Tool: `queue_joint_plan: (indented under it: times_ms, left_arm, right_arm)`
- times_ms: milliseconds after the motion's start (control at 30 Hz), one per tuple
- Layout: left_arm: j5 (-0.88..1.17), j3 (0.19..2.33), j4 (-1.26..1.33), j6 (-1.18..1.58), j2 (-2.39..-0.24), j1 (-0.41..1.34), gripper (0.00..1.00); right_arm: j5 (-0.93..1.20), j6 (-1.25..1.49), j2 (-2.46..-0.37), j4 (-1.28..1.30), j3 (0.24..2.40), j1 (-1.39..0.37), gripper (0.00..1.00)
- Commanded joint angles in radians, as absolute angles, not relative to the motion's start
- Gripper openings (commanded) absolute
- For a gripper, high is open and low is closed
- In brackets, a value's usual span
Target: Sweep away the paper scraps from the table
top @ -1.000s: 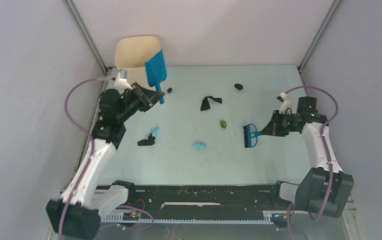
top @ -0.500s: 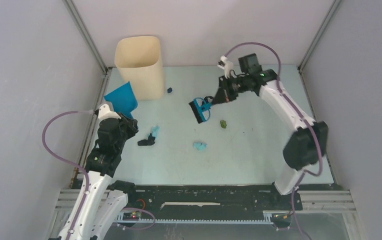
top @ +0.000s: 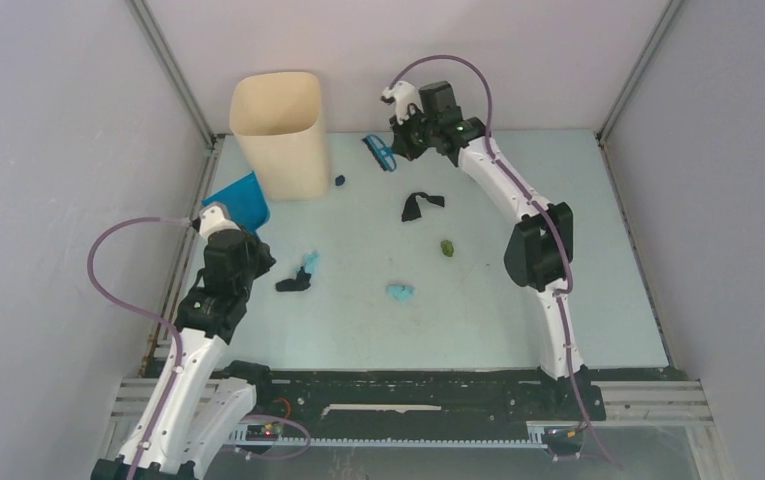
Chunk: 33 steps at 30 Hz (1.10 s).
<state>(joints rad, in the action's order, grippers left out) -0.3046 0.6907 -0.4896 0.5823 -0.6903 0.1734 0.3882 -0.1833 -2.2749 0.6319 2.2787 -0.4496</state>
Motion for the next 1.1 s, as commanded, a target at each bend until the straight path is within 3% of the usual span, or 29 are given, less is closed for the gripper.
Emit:
queue_joint_plan:
  times_ms: [0,133,300,467,667,1067]
  left_arm:
    - [-0.327,0.745,-0.486,0.56,-0.698,0.166,0.0]
    - [-0.322,0.751,-0.489,0.56,-0.711,0.166,0.0]
    - [-0.321,0.755,-0.494,0.558,-0.718,0.166,0.0]
    - [-0.314,0.755,-0.494,0.556,-0.718,0.171,0.0]
    - [-0.319,0.756,-0.494,0.55,-0.709,0.188,0.0]
    - [-0.314,0.746,-0.475,0.547,-0.655,0.19,0.0]
  right_arm:
    - [0.121,-0.786,-2.236,0.294,2.209,-0.54,0.0]
    - [0.111,-1.212,-2.244,0.021,2.012,-0.572,0.0]
    - [0.12,-1.468,-2.376,0.009,2.083,-0.592,0.0]
    - [0.122,-1.582,-2.488,-0.021,2.18,-0.617,0.0]
    - [0.135,-1.692,-2.514,0.024,2.149,-0.647,0.0]
    - [0.088,-1.725,-2.255,0.085,1.733,-0.746,0.0]
